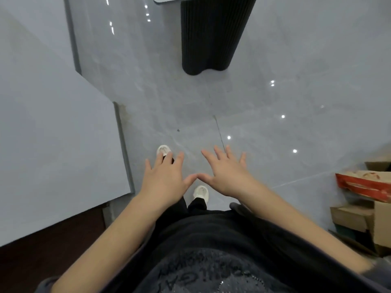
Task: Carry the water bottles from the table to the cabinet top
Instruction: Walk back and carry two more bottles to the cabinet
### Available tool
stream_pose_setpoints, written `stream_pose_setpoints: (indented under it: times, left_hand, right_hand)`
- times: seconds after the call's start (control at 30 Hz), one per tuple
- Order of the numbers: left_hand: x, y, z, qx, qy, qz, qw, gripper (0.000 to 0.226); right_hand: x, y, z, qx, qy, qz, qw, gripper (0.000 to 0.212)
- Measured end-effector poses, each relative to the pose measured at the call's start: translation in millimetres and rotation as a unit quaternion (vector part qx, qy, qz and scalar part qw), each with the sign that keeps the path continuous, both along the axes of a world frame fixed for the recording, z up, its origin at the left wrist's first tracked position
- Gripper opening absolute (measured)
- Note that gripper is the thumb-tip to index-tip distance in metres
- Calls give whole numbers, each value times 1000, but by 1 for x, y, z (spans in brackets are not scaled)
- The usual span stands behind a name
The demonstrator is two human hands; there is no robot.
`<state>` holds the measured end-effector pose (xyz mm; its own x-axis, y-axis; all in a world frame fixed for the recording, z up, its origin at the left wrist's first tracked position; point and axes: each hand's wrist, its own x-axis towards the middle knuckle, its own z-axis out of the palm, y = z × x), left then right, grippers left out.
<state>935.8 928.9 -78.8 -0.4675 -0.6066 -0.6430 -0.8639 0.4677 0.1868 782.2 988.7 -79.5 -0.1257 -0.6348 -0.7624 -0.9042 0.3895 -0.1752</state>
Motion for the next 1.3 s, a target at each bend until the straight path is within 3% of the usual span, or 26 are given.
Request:
stream_pose_setpoints:
  times: [0.43, 0.77, 1.3]
  left_hand:
    - [6, -222, -6, 27, 2, -18, 999, 75]
    - [23, -334, -1, 3, -44, -16, 999, 77]
    - [-7, -555, -1, -2, -77, 85, 993, 78]
  right_hand:
    - [5, -205, 5, 4, 17, -57, 998, 74]
    - [21, -329, 4, -14, 28, 2, 1000, 71]
    - [-23, -589, -18, -30, 7, 140, 990, 72]
